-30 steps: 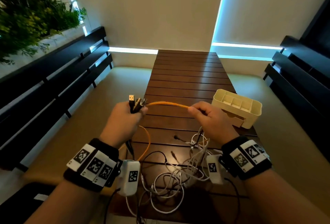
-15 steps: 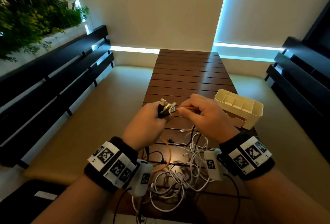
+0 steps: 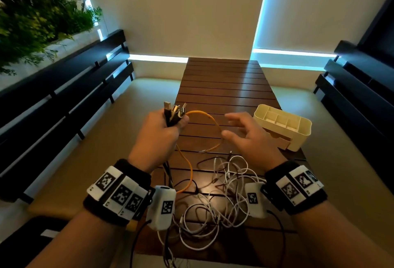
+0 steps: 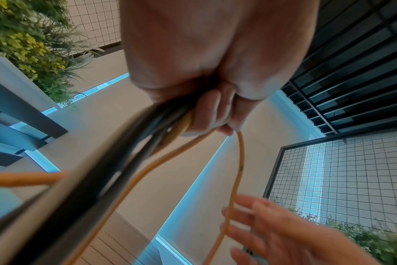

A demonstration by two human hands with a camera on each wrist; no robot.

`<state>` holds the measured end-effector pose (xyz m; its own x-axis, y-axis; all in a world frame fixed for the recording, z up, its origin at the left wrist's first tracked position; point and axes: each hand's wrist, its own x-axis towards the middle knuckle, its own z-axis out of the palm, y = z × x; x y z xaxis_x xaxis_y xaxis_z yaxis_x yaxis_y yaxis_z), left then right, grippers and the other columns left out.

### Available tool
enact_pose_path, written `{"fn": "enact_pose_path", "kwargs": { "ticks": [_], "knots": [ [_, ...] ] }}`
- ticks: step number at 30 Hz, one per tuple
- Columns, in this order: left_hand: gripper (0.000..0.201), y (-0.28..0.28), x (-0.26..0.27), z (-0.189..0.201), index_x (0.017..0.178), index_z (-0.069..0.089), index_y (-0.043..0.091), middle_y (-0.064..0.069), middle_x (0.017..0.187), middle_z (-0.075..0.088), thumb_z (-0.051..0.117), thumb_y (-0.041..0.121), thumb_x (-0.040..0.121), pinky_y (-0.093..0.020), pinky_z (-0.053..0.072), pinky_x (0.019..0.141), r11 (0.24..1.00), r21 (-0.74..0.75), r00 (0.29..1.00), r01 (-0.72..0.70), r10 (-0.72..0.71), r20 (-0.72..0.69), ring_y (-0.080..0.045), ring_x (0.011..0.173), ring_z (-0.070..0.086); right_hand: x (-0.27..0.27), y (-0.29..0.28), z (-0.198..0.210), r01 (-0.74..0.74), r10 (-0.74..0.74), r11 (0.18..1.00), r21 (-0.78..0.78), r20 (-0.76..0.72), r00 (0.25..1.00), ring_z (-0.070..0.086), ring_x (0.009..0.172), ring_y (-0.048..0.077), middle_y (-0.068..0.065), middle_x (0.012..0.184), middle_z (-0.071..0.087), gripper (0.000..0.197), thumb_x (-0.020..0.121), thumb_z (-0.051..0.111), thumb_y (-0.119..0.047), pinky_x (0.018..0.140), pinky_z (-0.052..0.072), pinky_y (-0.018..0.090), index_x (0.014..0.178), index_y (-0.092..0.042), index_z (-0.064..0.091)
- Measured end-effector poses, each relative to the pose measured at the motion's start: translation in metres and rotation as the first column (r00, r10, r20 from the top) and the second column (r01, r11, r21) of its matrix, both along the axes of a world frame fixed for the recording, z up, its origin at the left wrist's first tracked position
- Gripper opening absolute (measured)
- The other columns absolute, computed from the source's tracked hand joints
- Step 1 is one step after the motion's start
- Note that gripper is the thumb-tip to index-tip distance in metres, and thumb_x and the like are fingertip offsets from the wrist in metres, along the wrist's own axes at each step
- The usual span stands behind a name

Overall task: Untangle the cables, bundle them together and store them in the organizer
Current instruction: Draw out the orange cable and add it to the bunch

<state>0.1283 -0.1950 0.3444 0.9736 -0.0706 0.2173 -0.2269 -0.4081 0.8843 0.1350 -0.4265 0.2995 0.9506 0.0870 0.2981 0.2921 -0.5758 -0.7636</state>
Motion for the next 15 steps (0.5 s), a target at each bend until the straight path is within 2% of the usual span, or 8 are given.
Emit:
{"fn": "enact_pose_path", "kwargs": {
  "ticks": [3, 5, 7, 9, 12, 13, 15],
  "knots": [
    [0.034, 0.0, 0.0, -0.001, 0.081, 0.053, 0.0, -0.006, 0.058, 0.038, 0.058, 0.028, 0.099, -0.041, 0.036, 0.057, 0.999, -0.021, 0.999, 0.026, -0.026, -0.018, -0.02, 0.051, 0.036, -0.003, 0.014, 0.016, -0.063, 0.063, 0.995, 0.077, 0.009, 0.998, 0.053, 0.111, -0.006, -0.016, 0.12, 0.057, 0.026, 0.098, 0.059, -0.029, 0.091, 0.043, 0.016, 0.122, -0.038, 0.054],
    [0.031, 0.004, 0.0, -0.002, 0.078, 0.053, 0.005, -0.004, 0.057, 0.037, 0.058, 0.028, 0.099, -0.04, 0.034, 0.058, 0.997, -0.063, 0.999, 0.035, -0.036, -0.025, -0.019, 0.049, 0.034, -0.002, 0.017, 0.015, -0.087, 0.088, 0.994, 0.068, -0.014, 0.996, 0.058, 0.104, 0.0, -0.013, 0.113, 0.062, 0.017, 0.1, 0.055, -0.029, 0.089, 0.05, 0.024, 0.115, -0.036, 0.059],
    [0.028, 0.008, -0.002, -0.002, 0.075, 0.054, 0.013, 0.0, 0.056, 0.038, 0.057, 0.028, 0.099, -0.039, 0.034, 0.058, 0.994, -0.1, 0.999, 0.035, -0.038, -0.027, -0.016, 0.048, 0.034, -0.002, 0.017, 0.008, -0.105, 0.11, 0.993, 0.059, -0.107, 0.988, 0.061, 0.099, 0.01, -0.006, 0.106, 0.065, 0.017, 0.1, 0.052, -0.033, 0.089, 0.053, 0.034, 0.113, -0.034, 0.062],
    [0.026, 0.011, -0.004, -0.002, 0.077, 0.056, 0.015, 0.002, 0.055, 0.038, 0.057, 0.029, 0.099, -0.037, 0.033, 0.056, 0.992, -0.122, 0.998, 0.041, -0.045, -0.034, -0.014, 0.047, 0.034, -0.003, 0.019, 0.001, -0.125, 0.137, 0.989, 0.077, -0.177, 0.975, 0.061, 0.102, 0.01, -0.008, 0.108, 0.066, 0.018, 0.1, 0.05, -0.036, 0.094, 0.052, 0.038, 0.113, -0.036, 0.063],
    [0.032, 0.014, -0.006, -0.002, 0.087, 0.058, 0.002, -0.001, 0.055, 0.036, 0.058, 0.032, 0.098, -0.037, 0.031, 0.054, 0.99, -0.135, 0.997, 0.031, -0.04, -0.061, -0.014, 0.045, 0.032, -0.005, 0.024, -0.001, -0.145, 0.165, 0.979, 0.146, -0.134, 0.977, 0.065, 0.102, 0.01, -0.01, 0.099, 0.071, 0.018, 0.102, 0.05, -0.031, 0.095, 0.05, 0.037, 0.1, -0.036, 0.067],
    [0.035, 0.016, -0.006, -0.003, 0.09, 0.059, -0.001, -0.001, 0.055, 0.036, 0.059, 0.034, 0.097, -0.039, 0.032, 0.056, 0.993, -0.112, 0.997, 0.025, -0.033, -0.064, -0.015, 0.045, 0.032, -0.006, 0.025, 0.001, -0.14, 0.165, 0.971, 0.195, -0.117, 0.979, 0.068, 0.096, 0.011, -0.008, 0.092, 0.072, 0.018, 0.102, 0.05, -0.028, 0.091, 0.052, 0.035, 0.097, -0.033, 0.067],
    [0.033, 0.019, -0.006, -0.004, 0.096, 0.063, -0.002, -0.001, 0.054, 0.037, 0.059, 0.031, 0.098, -0.04, 0.033, 0.058, 0.998, -0.055, 0.999, 0.01, -0.013, -0.051, -0.017, 0.047, 0.033, -0.008, 0.025, 0.007, -0.116, 0.137, 0.972, 0.204, -0.095, 0.986, 0.067, 0.075, 0.007, -0.008, 0.072, 0.067, 0.016, 0.102, 0.05, -0.028, 0.075, 0.053, 0.025, 0.096, -0.029, 0.066]
  ]
}}
